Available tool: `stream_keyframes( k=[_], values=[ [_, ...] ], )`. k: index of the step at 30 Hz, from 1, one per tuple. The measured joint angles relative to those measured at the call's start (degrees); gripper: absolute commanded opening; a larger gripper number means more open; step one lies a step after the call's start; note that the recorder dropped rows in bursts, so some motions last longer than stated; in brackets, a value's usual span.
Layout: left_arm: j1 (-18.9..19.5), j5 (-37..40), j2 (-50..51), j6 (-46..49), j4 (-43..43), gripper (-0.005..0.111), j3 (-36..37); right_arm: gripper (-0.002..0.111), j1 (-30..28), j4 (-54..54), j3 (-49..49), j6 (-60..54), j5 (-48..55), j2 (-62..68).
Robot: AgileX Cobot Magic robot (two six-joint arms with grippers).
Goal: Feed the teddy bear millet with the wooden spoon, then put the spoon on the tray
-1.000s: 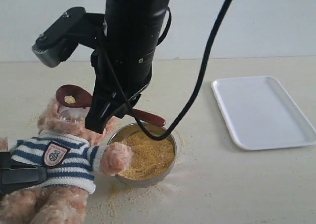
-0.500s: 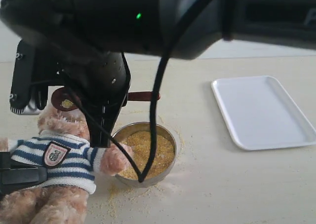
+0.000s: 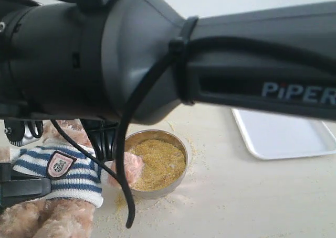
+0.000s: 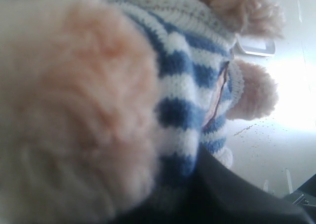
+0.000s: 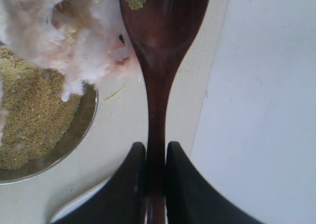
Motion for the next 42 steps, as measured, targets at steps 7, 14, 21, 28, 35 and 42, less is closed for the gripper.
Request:
stream_keyframes(
  k=[7, 14, 21, 28, 35, 42],
  values=[
    [0.0, 0.0, 0.0, 0.2, 0.0, 0.005, 0.0, 0.0, 0.4, -1.8, 0.0, 0.2, 0.2, 0.0],
    [0.0, 0.0, 0.0, 0.2, 0.0, 0.005, 0.0, 0.0, 2.4, -4.6, 0.0, 0.7, 0.2, 0.1],
    [0.0, 0.0, 0.0, 0.2, 0.0, 0.005, 0.0, 0.0, 2.8, -8.6, 4.3, 1.8, 0.2, 0.1],
    [0.0, 0.0, 0.0, 0.2, -0.2, 0.005, 0.0, 0.0, 5.3, -19.5, 11.1, 10.6, 0.2, 0.1],
    [0.0, 0.0, 0.0, 0.2, -0.4, 0.005, 0.0, 0.0, 5.3, -20.8, 11.4, 14.7, 0.2, 0.1],
    [0.0, 0.0, 0.0, 0.6, -0.4, 0.005, 0.0, 0.0, 5.3, -14.9, 11.4, 14.6, 0.1, -0.8]
  ],
)
